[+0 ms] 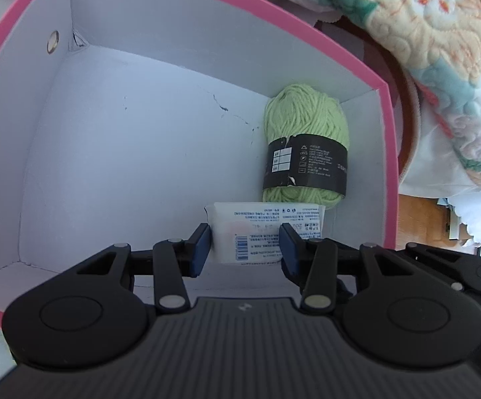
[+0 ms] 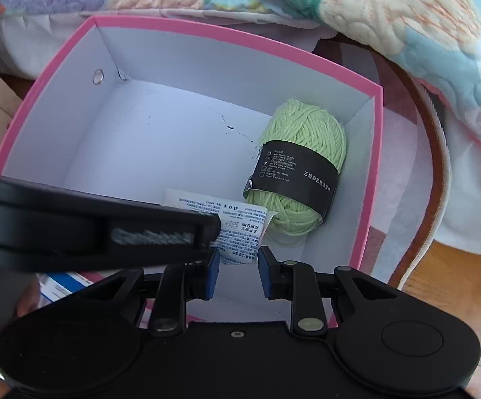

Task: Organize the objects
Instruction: 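Open the right gripper to drop the soap beside the yarn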

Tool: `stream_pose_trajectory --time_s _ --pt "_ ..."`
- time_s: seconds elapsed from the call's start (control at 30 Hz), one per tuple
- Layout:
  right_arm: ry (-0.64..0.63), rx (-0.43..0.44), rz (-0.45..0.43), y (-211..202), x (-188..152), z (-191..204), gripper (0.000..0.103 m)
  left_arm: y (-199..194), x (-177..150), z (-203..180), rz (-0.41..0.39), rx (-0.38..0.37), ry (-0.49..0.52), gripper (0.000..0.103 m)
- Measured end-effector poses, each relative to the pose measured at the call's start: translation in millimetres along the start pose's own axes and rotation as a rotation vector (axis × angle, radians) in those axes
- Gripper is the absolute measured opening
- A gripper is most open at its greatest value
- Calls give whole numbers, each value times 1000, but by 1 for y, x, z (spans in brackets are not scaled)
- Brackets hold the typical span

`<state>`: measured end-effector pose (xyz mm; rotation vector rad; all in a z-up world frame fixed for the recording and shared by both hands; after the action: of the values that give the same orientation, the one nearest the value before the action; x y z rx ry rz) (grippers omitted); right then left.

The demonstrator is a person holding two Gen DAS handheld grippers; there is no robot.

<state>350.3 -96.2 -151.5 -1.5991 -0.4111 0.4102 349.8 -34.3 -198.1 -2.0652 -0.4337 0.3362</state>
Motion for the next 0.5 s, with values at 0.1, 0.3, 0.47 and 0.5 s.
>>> stream_pose_trajectory --time_s 0.1,0.3,0.47,0.5 --pt "3 -36 20 7 2 1 30 7 1 1 2 -8 -17 44" --pt "-18 -73 -46 3 -5 -4 30 -6 1 -2 -72 90 61 50" --pt "-35 63 -132 -33 -25 -3 30 -39 -22 -14 -104 177 177 50" --pt "-32 91 -143 -40 -31 -3 30 -48 -28 -16 -109 174 182 50"
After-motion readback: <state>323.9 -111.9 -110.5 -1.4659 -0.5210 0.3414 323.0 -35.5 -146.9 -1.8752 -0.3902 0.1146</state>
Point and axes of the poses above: each gripper's, at about its wrist camera, not at the fingertips, and y roughly the way its jaws point, z to its left, x to its top, the point moved 9 cm from there along y, roughly the way its jaws point, and after that the axes turned 14 degrees about z, right-handed, at the moved point
